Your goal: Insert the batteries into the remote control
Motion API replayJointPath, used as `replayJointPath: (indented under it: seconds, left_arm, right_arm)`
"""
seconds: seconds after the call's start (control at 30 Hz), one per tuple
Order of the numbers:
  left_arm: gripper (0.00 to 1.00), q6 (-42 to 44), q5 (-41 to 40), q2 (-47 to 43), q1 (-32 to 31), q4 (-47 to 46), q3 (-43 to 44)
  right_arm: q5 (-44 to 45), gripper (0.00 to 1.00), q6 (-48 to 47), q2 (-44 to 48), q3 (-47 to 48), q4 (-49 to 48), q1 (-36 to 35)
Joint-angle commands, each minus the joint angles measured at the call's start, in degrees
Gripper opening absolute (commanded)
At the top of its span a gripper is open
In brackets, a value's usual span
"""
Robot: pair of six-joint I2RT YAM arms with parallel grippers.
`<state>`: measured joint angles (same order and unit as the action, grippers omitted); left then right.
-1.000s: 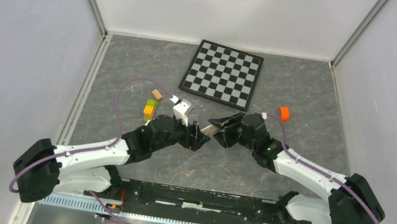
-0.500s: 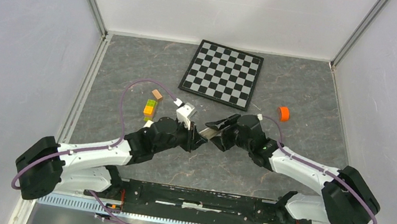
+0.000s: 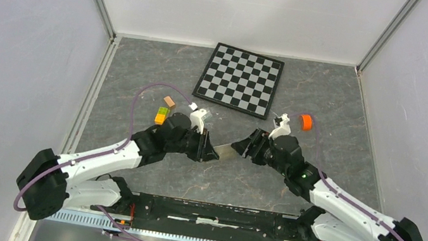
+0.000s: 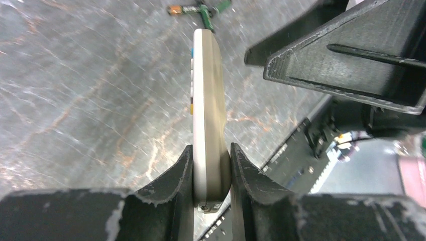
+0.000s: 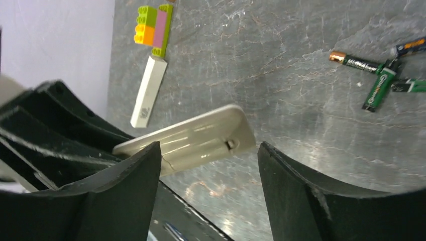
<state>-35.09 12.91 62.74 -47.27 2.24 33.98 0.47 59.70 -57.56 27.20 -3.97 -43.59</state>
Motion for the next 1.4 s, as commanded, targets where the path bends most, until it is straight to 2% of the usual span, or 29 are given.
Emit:
replayJointPath:
  seconds: [0.0,0.13,0.33,0.53,0.73,1.03,1.37]
  left_arm:
    - [0.02,-3.4,13.5,2.5,1.2,5.2,4.7]
    - [0.02,-6.7,19.2,7.2,1.2,3.0,4.5]
    - [0.02,-10.1,18.9,11.6,1.2,2.1,3.8]
    - [0.02,-14.2,19.2,15.8,1.5,0.0,2.3]
    - [0.02,-15.8,19.2,17.3,1.8,-0.9,1.6]
    - [0.02,-17.3,19.0,19.8,1.9,0.1,1.7]
    - [0.02,-16.6,18.5,20.4,2.2,2.2,1.9]
  right_arm:
    - [-6.1,0.74,-21.5,5.5,-2.3,-0.8,0.1]
    - [-7.9,0.71,-23.9,5.6,-2.1,3.8,0.1]
    - [-11.3,0.6,-22.2,5.0,-4.0,3.7,0.1]
    - [-13.6,0.59,-21.0,2.2,-5.5,3.6,0.1]
    - [-15.6,0.57,-18.5,-0.6,-8.7,0.3,0.0]
    - [-16.6,0.41,-14.9,-0.2,-13.5,-6.8,0.0]
    - [-13.5,0.34,-14.2,2.3,-14.4,-8.2,0.0]
